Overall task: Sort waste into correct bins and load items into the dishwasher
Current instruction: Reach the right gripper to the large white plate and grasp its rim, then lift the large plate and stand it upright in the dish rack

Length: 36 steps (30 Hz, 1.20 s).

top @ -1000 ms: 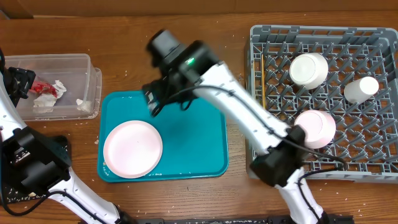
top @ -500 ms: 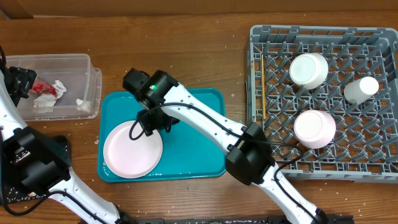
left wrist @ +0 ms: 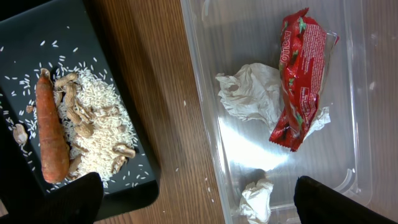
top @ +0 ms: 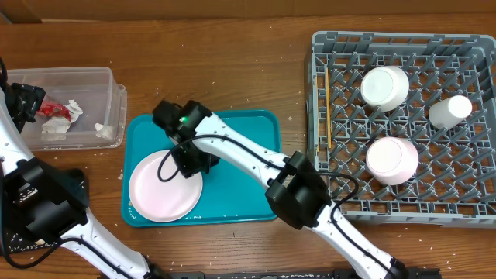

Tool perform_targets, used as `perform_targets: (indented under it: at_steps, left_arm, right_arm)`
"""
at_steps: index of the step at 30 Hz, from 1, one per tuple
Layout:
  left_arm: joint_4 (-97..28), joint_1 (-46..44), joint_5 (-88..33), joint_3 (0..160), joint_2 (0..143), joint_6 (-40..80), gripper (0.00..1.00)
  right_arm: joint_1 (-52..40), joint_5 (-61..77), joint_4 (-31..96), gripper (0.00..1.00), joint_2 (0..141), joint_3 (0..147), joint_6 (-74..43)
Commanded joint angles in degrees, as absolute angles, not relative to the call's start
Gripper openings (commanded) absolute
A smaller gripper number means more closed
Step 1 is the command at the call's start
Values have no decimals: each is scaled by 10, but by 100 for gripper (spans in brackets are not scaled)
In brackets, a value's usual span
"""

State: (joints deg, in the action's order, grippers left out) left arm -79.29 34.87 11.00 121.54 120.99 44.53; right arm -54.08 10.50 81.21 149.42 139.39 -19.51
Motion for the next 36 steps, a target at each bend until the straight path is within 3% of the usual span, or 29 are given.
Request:
perform_targets:
  at_steps: [1, 5, 13, 23, 27, 36]
  left_arm:
    - [-792, 344, 122, 1230, 1193, 435, 100]
    - [-792, 344, 122, 1230, 1193, 435, 100]
    - [-792, 344, 122, 1230, 1193, 435, 100]
    - [-793, 344, 122, 1230, 1193, 435, 100]
    - [-792, 344, 122, 1230, 1193, 435, 100]
    - [-792, 344, 122, 1230, 1193, 435, 100]
  right_arm:
    - [-550, 100, 803, 43, 1498, 1383, -197]
    - [-552, 97, 795, 36, 1498, 1369, -209]
    - [-549, 90, 809, 4, 1497, 1370, -214]
    - [-488, 81, 922, 4, 1471, 1486, -214]
    - [-427, 15, 971, 4, 1433, 1558, -209]
    - [-276, -105, 971, 4, 1306, 1569, -193]
